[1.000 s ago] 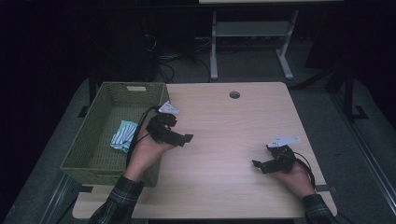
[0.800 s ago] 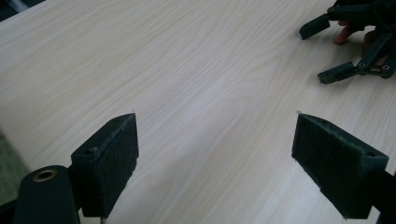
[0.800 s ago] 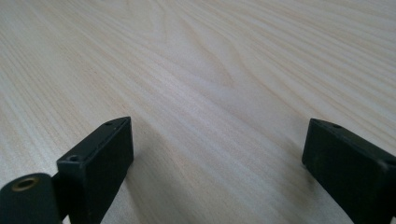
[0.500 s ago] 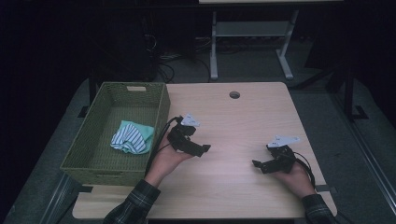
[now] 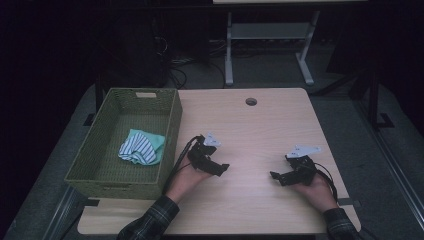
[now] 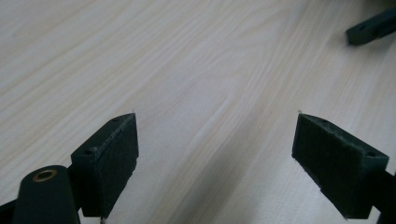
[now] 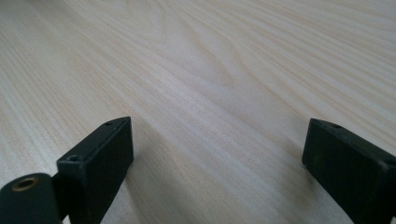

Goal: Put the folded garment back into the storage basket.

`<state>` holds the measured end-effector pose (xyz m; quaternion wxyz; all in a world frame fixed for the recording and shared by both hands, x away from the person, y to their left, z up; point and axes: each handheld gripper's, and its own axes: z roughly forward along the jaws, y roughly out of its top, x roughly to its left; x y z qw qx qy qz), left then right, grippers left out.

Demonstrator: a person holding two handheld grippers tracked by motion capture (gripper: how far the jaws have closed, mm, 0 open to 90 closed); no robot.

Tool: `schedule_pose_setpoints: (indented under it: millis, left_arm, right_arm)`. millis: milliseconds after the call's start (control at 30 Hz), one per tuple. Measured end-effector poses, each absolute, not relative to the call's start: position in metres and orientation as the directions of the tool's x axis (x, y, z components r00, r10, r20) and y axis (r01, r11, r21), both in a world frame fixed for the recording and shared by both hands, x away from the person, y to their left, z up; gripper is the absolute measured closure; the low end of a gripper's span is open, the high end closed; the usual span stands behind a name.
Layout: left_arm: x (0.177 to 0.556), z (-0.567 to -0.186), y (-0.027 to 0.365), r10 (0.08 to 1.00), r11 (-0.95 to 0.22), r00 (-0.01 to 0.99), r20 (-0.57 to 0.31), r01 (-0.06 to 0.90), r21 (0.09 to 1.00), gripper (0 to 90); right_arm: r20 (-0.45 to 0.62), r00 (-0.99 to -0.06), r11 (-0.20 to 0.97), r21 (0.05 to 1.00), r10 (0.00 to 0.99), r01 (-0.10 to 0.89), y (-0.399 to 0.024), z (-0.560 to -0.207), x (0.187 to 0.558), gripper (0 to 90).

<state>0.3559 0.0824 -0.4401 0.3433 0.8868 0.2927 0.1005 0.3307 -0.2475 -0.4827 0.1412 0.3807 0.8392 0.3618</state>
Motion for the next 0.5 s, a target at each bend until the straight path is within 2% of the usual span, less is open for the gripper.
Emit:
schedule_pose_setpoints:
  millis: [500]
  left_arm:
    - [0.359, -0.466, 0.079, 0.587, -0.649, 0.81, 0.004, 0.468, 0.6, 13.3]
  right_arm:
    - [0.038, -0.67, 0.448, 0.715, 0.741, 0.537, -0.248, -0.483, 0.331, 8.3]
